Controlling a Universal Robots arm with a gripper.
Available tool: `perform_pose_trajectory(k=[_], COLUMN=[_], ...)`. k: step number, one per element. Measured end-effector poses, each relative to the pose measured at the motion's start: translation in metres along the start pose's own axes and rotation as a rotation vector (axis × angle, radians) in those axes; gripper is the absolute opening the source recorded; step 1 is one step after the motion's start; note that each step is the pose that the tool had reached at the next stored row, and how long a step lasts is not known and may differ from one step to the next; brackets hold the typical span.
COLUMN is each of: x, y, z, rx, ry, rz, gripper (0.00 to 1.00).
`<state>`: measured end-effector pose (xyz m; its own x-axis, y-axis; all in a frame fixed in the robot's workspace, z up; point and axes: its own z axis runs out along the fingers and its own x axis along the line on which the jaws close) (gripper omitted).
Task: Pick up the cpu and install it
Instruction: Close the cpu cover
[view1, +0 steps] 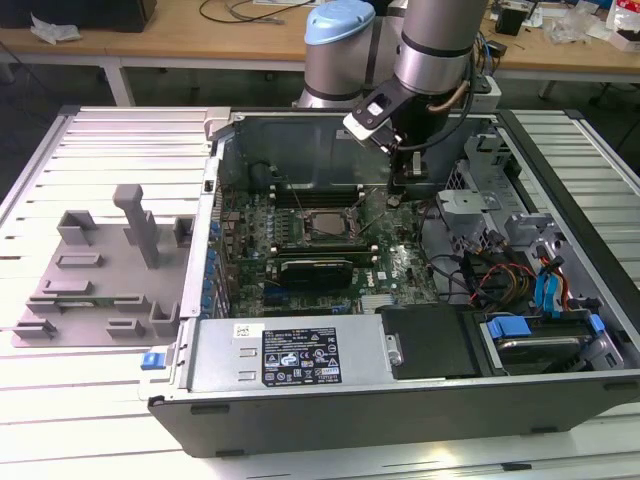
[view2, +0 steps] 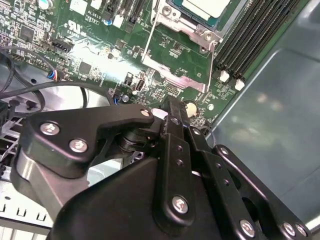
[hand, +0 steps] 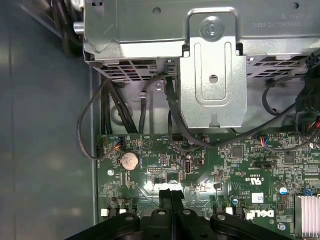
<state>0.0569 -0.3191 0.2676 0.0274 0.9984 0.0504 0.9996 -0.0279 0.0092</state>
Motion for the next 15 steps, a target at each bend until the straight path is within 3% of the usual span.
perform_pose_trajectory(k=[3, 9, 15], x=[-0.0001, -0.0007, -0.0011], y=[0.0, -0.0001, -0.0008], z=[0.0015, 0.0147, 0.0205], rx=[-0.0001, 0.0, 0.0008], ry=[0.0002, 0.0001, -0.0027], rz=[0.0, 0.0, -0.015], gripper=[0.11, 0.11, 0.11])
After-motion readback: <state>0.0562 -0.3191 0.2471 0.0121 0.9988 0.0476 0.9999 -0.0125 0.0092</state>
